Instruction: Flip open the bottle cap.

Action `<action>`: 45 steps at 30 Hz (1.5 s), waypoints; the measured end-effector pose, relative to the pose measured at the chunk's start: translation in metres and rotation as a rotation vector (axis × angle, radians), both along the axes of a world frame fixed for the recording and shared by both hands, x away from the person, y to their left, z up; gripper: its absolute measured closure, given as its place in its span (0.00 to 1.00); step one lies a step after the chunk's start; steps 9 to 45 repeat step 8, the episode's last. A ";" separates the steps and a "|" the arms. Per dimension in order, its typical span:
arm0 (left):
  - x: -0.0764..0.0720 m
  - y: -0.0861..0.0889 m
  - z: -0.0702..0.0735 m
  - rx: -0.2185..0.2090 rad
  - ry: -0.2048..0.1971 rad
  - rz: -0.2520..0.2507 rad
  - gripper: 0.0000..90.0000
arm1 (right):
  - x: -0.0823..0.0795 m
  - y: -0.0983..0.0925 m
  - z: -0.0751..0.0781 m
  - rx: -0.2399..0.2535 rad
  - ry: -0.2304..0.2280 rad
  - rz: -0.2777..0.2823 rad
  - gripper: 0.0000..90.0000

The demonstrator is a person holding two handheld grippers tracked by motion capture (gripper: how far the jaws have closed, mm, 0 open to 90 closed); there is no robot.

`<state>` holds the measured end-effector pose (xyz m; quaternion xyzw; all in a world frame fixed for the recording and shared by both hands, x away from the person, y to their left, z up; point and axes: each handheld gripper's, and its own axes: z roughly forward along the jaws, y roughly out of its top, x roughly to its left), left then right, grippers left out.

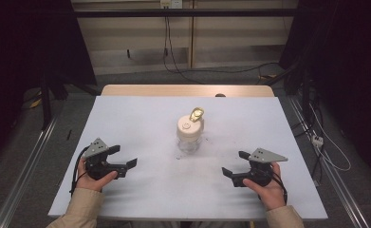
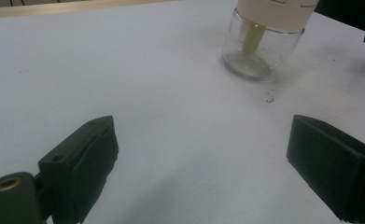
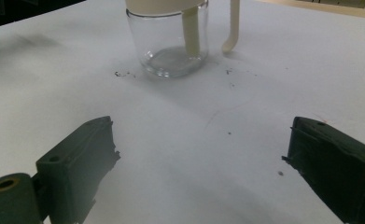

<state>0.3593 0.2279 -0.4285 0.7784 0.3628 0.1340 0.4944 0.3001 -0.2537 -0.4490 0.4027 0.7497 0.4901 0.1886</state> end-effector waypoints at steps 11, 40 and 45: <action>0.000 -0.002 -0.001 0.002 0.002 0.001 0.09 | -0.002 -0.008 -0.001 -0.001 -0.005 -0.015 0.07; 0.000 -0.002 -0.001 0.002 0.002 0.001 0.09 | -0.002 -0.008 -0.001 -0.001 -0.005 -0.015 0.07; 0.000 -0.002 -0.001 0.002 0.002 0.001 0.09 | -0.002 -0.008 -0.001 -0.001 -0.005 -0.015 0.07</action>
